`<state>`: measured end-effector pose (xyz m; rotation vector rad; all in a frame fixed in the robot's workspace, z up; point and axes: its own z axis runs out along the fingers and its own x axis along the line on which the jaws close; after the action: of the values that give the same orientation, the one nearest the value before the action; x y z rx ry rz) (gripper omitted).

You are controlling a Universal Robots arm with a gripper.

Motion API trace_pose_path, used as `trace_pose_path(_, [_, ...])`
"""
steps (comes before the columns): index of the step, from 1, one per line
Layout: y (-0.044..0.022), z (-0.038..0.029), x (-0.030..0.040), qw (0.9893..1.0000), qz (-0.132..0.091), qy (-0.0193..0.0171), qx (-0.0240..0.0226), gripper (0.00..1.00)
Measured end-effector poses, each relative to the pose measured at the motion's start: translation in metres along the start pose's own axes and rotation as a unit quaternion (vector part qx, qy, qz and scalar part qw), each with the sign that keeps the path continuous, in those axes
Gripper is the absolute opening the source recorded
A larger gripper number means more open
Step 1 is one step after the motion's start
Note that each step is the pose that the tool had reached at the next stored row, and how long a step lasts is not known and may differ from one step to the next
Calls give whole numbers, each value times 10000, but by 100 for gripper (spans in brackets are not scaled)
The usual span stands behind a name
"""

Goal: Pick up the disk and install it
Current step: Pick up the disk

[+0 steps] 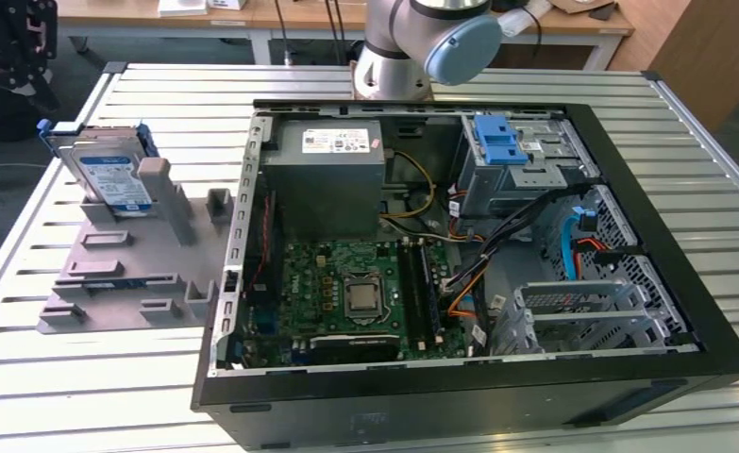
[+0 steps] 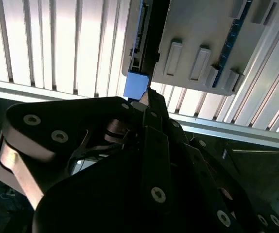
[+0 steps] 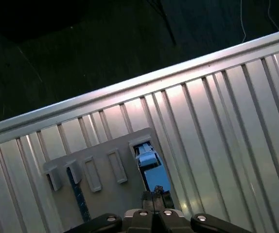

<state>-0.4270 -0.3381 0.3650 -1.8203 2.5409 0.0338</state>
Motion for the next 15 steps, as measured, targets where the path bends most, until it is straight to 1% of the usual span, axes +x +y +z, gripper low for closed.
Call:
trace_pose_path(2, [0, 2, 0, 9998, -179, 2, -5, 11])
trace_pose_path(4, [0, 4, 0, 9994, -359, 4, -10, 11])
trace_pose_path(7, [0, 8, 0, 9980, -634, 6, -17, 11])
trace_pose_path(9, [0, 9, 0, 9967, -806, 7, -21, 11])
trace_pose_path(11, [0, 11, 0, 9953, -969, 8, -25, 11])
trace_pose_path(13, [0, 12, 1, 9935, -1135, 9, -29, 11])
trace_pose_path(15, [0, 14, 1, 9914, -1307, 11, -33, 11])
